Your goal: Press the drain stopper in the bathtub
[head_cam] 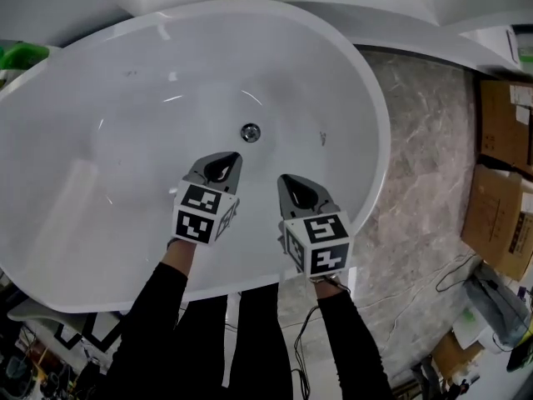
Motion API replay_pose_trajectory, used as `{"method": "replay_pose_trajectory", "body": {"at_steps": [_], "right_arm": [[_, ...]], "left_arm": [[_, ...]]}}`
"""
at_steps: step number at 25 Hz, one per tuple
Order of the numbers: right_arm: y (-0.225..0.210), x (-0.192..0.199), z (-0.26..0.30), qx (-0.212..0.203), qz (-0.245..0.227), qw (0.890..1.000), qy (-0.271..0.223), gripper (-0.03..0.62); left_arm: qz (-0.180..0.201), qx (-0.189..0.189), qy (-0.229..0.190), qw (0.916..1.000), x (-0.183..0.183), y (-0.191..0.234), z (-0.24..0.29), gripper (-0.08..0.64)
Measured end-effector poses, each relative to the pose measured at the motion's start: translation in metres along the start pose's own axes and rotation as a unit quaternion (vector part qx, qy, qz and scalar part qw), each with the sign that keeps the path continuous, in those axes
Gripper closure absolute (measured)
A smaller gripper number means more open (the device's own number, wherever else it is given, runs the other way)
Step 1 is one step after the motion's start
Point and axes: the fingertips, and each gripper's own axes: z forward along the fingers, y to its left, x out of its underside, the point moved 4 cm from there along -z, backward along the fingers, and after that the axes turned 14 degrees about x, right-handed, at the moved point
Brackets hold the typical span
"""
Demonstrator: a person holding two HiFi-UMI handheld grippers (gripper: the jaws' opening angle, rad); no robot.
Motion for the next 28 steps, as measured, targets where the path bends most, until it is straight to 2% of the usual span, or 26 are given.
{"method": "replay_pose_trajectory", "body": {"at_steps": [6,11,22,28], "right_arm": [[0.004,0.011,0.046,-0.003,-0.019,0.999,0.031,0.592],[0.001,0.014,0.078,0.000,-0.017,0.999,0.046,0.591],[-0.007,0.033,0.141,0.015,-0.026,0.996,0.086,0.592],[-0.012,0.038,0.164,0.018,-0.022,0.995,0.094,0.592]], "left_arm": [[-0.004,0.018,0.019,0.9996,0.020,0.023,0.036,0.555],[-0.035,0.018,0.021,0.9990,0.035,0.042,0.061,0.555],[-0.036,0.006,0.047,0.9982,0.071,0.080,0.113,0.555],[-0.063,-0.003,0.052,0.9966,0.092,0.095,0.133,0.555]]}}
